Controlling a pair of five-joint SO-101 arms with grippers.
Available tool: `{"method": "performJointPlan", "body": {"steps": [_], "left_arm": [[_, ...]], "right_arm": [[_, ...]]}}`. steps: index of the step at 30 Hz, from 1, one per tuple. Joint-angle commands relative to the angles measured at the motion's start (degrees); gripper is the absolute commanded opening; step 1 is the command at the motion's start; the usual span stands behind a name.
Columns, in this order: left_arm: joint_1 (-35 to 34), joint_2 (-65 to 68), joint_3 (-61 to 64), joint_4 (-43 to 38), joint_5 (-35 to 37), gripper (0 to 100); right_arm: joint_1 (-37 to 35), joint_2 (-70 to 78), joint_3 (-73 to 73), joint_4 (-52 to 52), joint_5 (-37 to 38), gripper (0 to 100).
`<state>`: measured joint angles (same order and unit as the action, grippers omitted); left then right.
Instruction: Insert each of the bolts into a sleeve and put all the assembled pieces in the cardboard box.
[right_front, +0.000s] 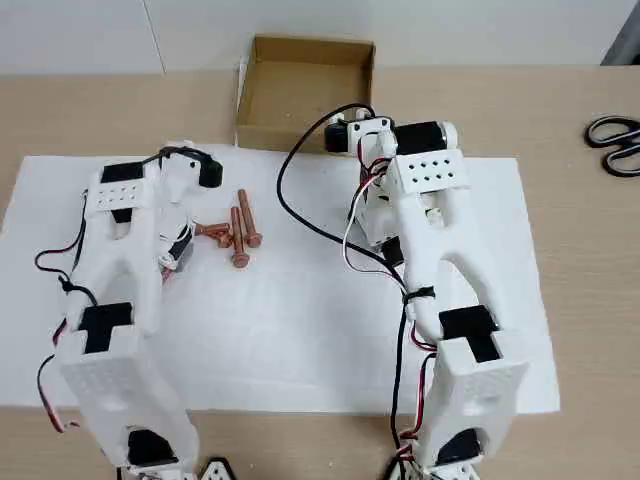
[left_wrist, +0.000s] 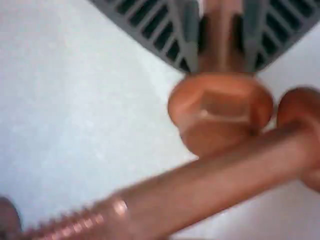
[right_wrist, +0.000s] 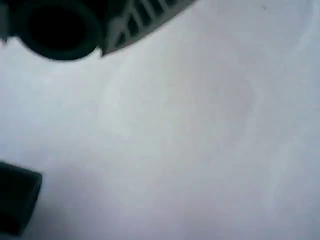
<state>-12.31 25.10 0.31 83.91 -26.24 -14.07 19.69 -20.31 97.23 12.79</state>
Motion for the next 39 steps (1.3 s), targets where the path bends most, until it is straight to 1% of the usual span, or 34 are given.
{"method": "performJointPlan", "body": {"steps": [1, 9, 14, 18, 23, 27, 30, 37, 39], "left_arm": [[-0.88, -2.02, 3.65, 0.79, 0.62, 0], [0.26, -21.45, 13.93, 0.35, 0.70, 0], [0.00, -27.78, 16.84, -1.05, 1.05, 0], [0.09, -32.18, 16.75, -0.97, 4.04, 0], [0.18, -42.73, 16.75, -0.97, 8.09, 0], [0.18, -50.90, 16.75, -0.97, 8.35, 0], [0.09, -54.07, 17.10, -0.97, 8.79, 0], [0.09, -54.86, 16.84, -0.97, 15.30, 0], [-0.18, -54.86, 16.57, 0.79, 18.64, 0]], "right_arm": [[0.13, -4.26, -1.32, 1.19, 0.26, 0.4], [0.04, -4.26, -1.32, 1.19, 0.26, 0.4], [0.04, -4.26, -1.32, 1.10, 0.18, 0.4], [0.04, -4.35, -1.41, 1.10, 0.18, 0.4], [-1.27, -4.97, -1.67, 0.84, 0.18, 0.5], [-3.65, -12.35, -1.67, 1.01, 0.26, 0.5], [-4.70, -19.82, -1.41, 0.75, 0.18, 0.6], [-4.53, -32.31, -1.32, 0.57, 0.18, 0.7], [-4.53, -35.56, -1.32, 0.57, 0.18, 0.7]]}}
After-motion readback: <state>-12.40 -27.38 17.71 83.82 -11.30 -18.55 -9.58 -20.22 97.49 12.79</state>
